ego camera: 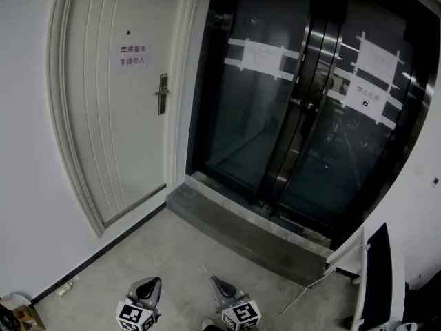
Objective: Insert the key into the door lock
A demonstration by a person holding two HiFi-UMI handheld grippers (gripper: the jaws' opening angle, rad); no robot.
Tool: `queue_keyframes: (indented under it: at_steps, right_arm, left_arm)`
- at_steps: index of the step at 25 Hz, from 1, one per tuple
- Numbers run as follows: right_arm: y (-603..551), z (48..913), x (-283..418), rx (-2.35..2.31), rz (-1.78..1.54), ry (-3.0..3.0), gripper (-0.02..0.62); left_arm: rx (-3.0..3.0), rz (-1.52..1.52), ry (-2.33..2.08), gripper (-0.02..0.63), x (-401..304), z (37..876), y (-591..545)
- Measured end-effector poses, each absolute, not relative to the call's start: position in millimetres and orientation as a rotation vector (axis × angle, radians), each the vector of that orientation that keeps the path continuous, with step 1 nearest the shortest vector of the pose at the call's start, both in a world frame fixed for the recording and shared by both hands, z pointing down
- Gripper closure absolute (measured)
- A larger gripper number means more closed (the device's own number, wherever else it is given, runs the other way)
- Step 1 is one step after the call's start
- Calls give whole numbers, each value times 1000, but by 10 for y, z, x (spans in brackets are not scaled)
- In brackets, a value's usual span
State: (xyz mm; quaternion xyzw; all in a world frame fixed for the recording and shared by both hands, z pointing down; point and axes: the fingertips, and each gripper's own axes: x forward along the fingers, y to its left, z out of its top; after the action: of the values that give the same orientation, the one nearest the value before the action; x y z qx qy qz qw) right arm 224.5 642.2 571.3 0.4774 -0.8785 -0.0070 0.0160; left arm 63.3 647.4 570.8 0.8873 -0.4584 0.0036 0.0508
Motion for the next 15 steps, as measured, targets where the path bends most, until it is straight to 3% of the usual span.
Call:
queue_keyframes:
  at_steps: [15]
  right_arm:
    - [5444, 5676, 2734, 1576, -12, -2703, 584]
  left_arm:
    - [2749, 22, -1344, 604, 1081, 5730, 5409]
